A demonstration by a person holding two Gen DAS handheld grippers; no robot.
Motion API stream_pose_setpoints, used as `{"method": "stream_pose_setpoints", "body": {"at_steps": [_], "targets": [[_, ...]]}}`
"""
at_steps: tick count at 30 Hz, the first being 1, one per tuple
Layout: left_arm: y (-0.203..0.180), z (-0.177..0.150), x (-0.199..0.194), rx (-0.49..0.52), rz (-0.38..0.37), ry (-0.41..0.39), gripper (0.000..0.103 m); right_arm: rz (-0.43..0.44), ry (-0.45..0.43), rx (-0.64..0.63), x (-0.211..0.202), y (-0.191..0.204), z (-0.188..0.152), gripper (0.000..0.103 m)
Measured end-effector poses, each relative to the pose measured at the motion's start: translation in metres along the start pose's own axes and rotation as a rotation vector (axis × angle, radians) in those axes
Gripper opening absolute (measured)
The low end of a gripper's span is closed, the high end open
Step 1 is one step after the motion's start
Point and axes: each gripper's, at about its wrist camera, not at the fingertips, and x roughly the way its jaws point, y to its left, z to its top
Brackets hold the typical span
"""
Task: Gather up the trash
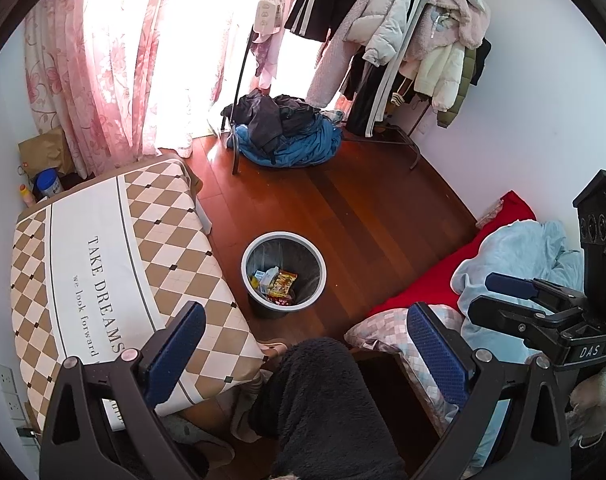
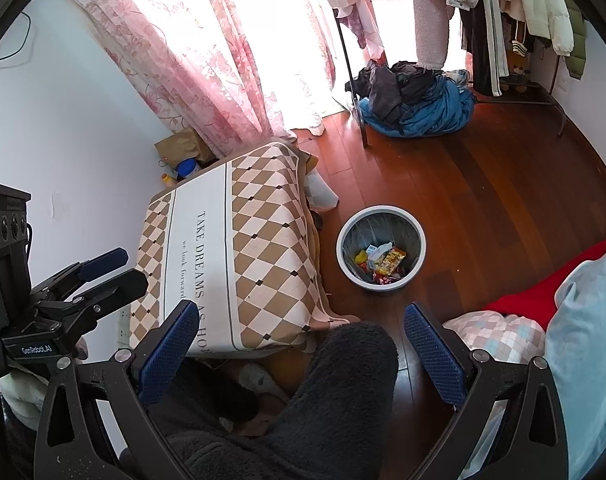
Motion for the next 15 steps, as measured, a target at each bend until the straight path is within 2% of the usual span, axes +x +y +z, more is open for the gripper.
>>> {"method": "stream_pose_setpoints", "body": {"at_steps": [15], "targets": [[0.0,-0.0005,0.0005,-0.001,-0.017,-0.005,0.103,0.001,0.003,-0.003,0.0,-0.0009,0.0012,0.103]]}}
